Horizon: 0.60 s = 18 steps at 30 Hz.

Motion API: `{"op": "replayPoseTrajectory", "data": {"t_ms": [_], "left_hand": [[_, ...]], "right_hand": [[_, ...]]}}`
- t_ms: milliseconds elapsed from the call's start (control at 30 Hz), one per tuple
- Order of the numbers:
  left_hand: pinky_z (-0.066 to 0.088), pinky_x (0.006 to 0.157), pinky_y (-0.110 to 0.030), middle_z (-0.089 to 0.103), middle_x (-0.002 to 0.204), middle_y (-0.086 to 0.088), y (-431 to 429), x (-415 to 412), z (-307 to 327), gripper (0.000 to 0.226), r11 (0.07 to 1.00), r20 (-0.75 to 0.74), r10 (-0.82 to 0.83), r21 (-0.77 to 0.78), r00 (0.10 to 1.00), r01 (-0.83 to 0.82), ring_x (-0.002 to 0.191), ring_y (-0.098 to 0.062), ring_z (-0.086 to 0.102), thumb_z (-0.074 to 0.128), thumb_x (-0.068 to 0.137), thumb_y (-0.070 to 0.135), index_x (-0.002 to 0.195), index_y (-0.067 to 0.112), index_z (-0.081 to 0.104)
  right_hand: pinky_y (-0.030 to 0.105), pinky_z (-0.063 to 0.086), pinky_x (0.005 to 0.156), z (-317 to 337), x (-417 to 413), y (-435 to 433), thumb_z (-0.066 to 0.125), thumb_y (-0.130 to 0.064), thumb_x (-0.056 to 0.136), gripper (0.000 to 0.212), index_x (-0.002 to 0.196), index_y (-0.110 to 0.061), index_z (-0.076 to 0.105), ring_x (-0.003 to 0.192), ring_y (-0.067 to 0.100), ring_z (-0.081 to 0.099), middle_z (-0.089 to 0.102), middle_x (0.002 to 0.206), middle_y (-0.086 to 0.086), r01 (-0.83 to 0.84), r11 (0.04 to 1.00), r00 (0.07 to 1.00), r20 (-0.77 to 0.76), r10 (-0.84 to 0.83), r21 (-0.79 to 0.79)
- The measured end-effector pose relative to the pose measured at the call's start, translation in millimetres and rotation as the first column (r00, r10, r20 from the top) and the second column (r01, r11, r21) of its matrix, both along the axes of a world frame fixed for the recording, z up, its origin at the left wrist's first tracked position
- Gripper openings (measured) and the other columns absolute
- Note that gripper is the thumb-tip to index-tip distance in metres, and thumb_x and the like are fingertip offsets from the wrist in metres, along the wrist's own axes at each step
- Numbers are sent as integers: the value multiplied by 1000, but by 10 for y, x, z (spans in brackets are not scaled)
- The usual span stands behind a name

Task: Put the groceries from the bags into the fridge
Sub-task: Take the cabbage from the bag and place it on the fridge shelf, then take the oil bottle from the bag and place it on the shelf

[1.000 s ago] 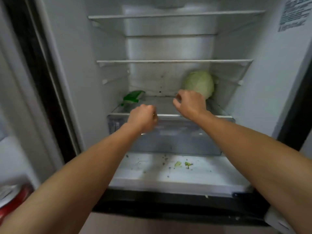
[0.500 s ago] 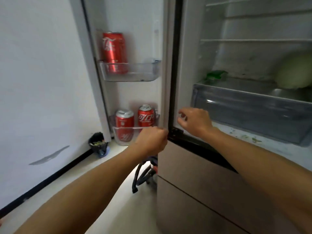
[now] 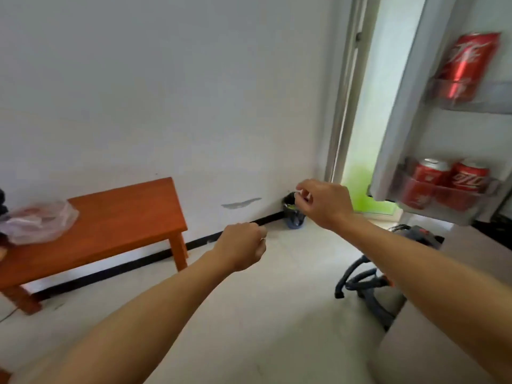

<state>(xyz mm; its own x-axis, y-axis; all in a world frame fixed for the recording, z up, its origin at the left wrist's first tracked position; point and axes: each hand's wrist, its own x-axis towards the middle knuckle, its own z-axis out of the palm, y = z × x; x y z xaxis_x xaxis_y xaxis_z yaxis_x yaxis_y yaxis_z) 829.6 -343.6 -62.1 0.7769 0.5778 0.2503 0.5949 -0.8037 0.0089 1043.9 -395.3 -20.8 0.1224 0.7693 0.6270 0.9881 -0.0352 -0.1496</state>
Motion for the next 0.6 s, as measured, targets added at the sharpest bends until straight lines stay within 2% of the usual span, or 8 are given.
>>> {"op": "replayPoseTrajectory", "data": {"t_ms": [100,200,300,367,500,600], "left_hand": [[45,64,-31,64,87,-1,210,-836,-73,22,990,-26,140,-18,990,-141,76,-19,60,43,93,29,93,16,61],[53,70,-35,64,85,0,396,-1561,-123,20,958,-31,278,-65,960,-279,74,-18,60,44,93,29,89,17,60],[51,71,-32,65,91,1,560,-2190,-161,20,910,-7,401,-115,916,-399,79,-18,61,45,95,28,96,17,63],[44,68,-30,64,94,1,705,-2566,-218,22,869,-27,481,-119,876,-480,83,-19,60,44,95,27,100,16,62],[49,72,-36,65,97,-2,1154,-3258,-347,22,758,-66,640,-113,766,-643,87,-23,60,43,93,30,98,17,60],[48,75,-36,63,102,-2,1422,-3712,-350,22,668,-86,725,-156,684,-728,91,-23,59,43,94,29,103,16,59]], "right_hand": [[25,40,63,-118,-789,434,62,-35,87,22,103,-21,69,73,21,67,71,89,-7,-139,988,990,-23,138,-74],[24,36,63,-213,-1510,867,57,-38,90,25,107,-23,67,73,17,66,70,93,-10,-268,956,963,3,270,-118],[24,37,63,-309,-2149,1326,55,-38,92,25,108,-22,66,72,15,66,69,94,-10,-388,909,918,22,396,-152],[25,42,61,-388,-2534,1659,52,-39,92,23,104,-23,64,68,14,64,68,90,-9,-454,873,883,41,467,-177],[23,38,56,-492,-3235,2388,55,-35,91,19,101,-23,64,65,14,60,65,83,-9,-578,798,806,31,590,-168],[27,47,59,-511,-3726,2913,54,-37,91,20,104,-25,65,68,14,61,65,85,-11,-649,740,754,-23,656,-176]]}}
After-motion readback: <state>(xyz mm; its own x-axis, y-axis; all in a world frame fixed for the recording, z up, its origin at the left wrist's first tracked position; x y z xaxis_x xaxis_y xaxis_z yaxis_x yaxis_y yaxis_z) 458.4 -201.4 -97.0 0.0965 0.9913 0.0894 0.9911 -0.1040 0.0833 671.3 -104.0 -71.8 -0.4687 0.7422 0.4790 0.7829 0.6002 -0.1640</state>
